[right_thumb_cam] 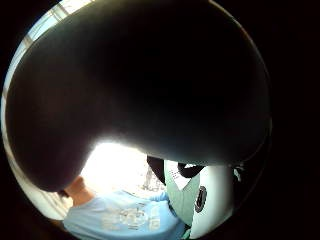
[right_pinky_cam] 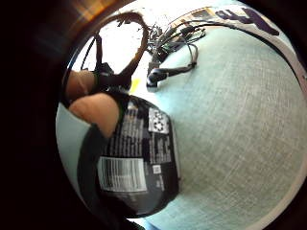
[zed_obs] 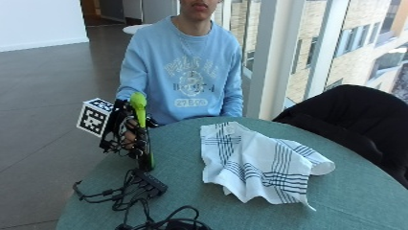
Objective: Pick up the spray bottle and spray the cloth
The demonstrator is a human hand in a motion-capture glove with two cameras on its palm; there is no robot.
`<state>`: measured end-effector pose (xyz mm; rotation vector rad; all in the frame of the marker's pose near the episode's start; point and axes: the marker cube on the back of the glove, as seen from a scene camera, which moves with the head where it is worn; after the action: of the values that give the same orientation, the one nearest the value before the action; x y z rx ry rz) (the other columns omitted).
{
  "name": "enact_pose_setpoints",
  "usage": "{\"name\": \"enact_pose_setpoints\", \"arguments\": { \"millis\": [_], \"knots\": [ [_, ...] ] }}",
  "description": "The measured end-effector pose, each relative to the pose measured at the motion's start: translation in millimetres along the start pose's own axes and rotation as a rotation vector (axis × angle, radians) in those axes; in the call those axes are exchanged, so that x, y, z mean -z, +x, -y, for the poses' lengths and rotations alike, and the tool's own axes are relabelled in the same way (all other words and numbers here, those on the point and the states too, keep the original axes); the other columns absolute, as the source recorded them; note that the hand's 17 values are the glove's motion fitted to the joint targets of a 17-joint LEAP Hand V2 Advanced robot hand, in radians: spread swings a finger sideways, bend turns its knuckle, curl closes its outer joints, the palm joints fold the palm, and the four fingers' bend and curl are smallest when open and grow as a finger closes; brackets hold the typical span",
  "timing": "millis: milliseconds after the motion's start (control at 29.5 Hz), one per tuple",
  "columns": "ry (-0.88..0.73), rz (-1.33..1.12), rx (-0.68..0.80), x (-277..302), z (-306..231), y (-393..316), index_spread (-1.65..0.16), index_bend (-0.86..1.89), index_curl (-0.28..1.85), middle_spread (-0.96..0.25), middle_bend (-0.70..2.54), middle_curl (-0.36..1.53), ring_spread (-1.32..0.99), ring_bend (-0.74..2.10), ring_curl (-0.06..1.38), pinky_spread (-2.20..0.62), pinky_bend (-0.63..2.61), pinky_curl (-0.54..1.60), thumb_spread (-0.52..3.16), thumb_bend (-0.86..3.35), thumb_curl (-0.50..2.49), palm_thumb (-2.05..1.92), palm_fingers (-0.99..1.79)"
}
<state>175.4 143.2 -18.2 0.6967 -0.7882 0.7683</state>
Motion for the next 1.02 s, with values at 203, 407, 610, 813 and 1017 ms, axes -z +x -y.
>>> {"name": "enact_pose_setpoints", "arguments": {
  "millis": [203,407,610,813,1017],
  "knots": [
    [-0.076,-0.081,0.048,1,7,-9,-0.27,0.18,0.35,-0.06,0.27,0.41,-0.03,0.36,0.35,0.2,0.2,0.34,0.91,0.04,0.41,0.94,1.1],
    [-0.291,-0.139,0.087,-7,16,-38,-0.26,0.15,0.36,-0.06,0.26,0.41,-0.05,0.37,0.36,0.18,0.2,0.35,0.84,0.01,0.46,0.97,1.12],
    [-0.524,-0.172,0.027,-28,28,-73,-0.25,0.15,0.37,-0.07,0.26,0.42,-0.05,0.38,0.36,0.17,0.2,0.35,0.79,-0.02,0.49,0.98,1.13],
    [-0.693,-0.263,-0.005,-61,47,-103,-0.24,0.15,0.38,-0.07,0.26,0.43,-0.06,0.39,0.37,0.16,0.2,0.36,0.76,-0.02,0.52,0.99,1.13],
    [-0.801,-0.348,0.007,-93,44,-118,-0.24,0.14,0.38,-0.07,0.25,0.43,-0.05,0.39,0.37,0.16,0.21,0.36,0.74,-0.02,0.55,0.99,1.13]
  ]
}}
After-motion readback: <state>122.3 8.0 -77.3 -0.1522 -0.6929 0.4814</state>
